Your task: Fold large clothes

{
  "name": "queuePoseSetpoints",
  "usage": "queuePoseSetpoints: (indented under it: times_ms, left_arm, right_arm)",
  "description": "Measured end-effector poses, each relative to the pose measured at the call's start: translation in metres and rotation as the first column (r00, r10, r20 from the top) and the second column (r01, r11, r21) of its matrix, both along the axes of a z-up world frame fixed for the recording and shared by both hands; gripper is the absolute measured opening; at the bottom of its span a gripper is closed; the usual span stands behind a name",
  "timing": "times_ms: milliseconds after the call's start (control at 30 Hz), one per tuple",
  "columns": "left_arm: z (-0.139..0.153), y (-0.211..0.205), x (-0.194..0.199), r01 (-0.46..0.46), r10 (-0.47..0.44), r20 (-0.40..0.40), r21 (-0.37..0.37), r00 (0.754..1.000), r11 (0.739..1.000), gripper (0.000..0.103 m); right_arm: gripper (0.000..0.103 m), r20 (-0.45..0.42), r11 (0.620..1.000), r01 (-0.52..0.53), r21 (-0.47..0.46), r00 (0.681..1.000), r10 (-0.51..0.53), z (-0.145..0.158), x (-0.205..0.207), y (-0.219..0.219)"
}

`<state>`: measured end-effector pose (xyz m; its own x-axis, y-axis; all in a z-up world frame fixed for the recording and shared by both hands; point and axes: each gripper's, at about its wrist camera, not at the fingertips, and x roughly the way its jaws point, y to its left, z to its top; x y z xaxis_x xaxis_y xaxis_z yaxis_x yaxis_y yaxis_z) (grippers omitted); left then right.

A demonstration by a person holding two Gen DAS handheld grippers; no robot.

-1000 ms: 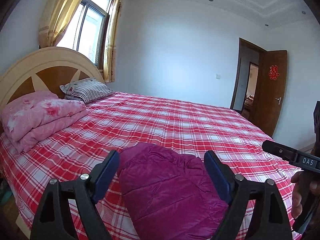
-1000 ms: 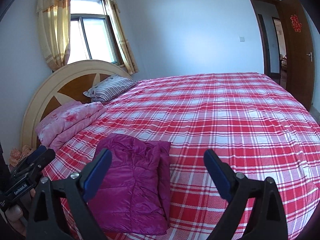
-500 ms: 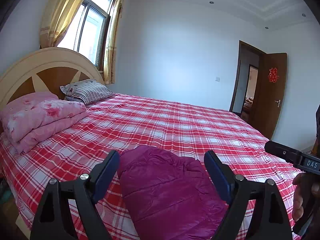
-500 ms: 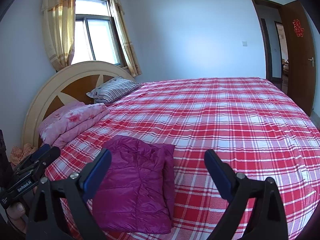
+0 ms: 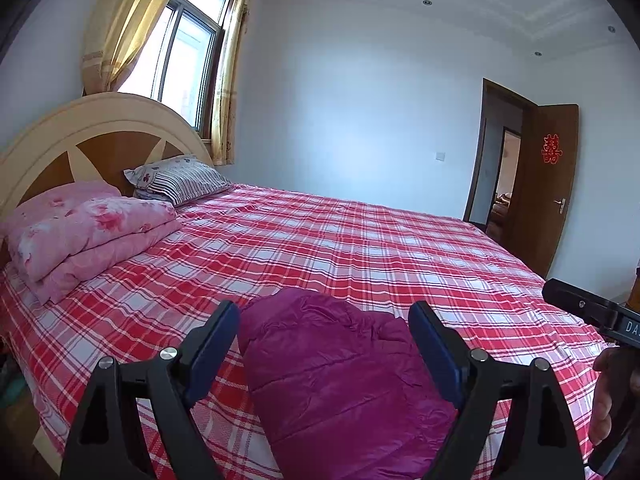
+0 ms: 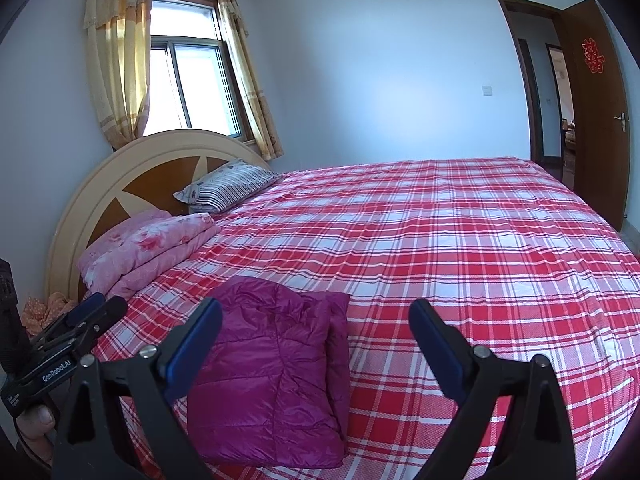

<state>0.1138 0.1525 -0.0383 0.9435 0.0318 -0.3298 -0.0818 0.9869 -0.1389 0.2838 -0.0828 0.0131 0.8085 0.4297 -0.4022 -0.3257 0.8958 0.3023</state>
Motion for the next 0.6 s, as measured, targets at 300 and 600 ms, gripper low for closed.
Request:
queuePoseSetpoints:
  times_ms: [300, 600]
  left_arm:
    - [0.008, 0.004, -0.008, -0.057, 0.056, 0.041, 0.024, 0.998, 0.998, 0.101]
    - [0.013, 0.01, -0.012, -0.101, 0.097, 0.081, 0.044, 0.992, 0.994, 0.102]
  right_arm:
    - [0.097, 0.01, 1.0, 0.001, 0.0, 1.0, -0.001, 0.0, 0.0, -0.001]
    - [0.097, 0.026, 1.0, -0.012, -0.009, 1.0, 0.012, 0.003, -0.004, 0.002]
